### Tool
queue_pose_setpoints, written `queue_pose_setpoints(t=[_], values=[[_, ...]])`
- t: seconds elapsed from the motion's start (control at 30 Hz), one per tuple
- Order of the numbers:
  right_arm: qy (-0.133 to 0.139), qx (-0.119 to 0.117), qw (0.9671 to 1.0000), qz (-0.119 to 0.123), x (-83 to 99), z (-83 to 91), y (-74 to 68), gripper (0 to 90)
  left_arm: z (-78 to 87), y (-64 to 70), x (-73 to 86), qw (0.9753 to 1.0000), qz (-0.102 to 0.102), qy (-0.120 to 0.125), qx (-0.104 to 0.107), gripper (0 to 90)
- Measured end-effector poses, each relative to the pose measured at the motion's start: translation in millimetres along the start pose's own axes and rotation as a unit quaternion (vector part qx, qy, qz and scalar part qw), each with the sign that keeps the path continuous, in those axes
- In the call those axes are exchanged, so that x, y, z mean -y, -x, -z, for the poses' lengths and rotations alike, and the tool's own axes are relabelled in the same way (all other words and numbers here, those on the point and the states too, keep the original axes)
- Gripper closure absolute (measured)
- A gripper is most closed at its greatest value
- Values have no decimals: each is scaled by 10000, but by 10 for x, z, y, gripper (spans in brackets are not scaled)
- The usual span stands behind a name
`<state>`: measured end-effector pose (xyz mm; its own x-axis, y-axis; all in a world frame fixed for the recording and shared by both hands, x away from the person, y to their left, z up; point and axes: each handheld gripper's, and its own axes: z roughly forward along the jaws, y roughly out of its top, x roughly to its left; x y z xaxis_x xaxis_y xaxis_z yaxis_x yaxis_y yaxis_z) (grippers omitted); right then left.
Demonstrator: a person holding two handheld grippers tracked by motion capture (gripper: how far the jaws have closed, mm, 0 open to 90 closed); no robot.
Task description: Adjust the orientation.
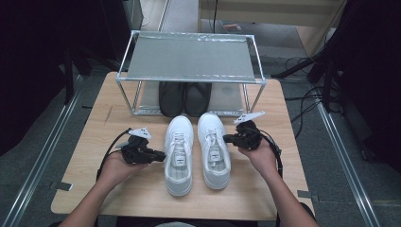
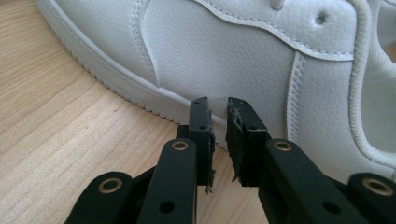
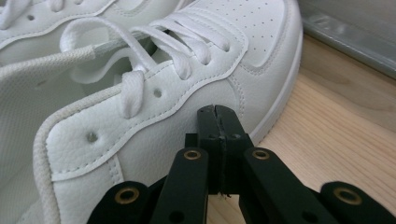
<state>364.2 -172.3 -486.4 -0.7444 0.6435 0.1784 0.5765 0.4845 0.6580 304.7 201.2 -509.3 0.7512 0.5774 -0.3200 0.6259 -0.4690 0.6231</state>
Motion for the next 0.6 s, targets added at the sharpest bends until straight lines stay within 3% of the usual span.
queue_pose_setpoints(t=[0.27,0.4,0.6], values=[[-14,-77,10000,49,-5,-14,-15,900,-21,30,-1,9999,-62,44,-78,806],[-14,-59,10000,68,-5,-14,-19,900,-52,31,-10,10000,2,86,9,801],[3,-43,10000,32,3,-8,-20,900,-155,135,-59,9998,-165,83,74,806]])
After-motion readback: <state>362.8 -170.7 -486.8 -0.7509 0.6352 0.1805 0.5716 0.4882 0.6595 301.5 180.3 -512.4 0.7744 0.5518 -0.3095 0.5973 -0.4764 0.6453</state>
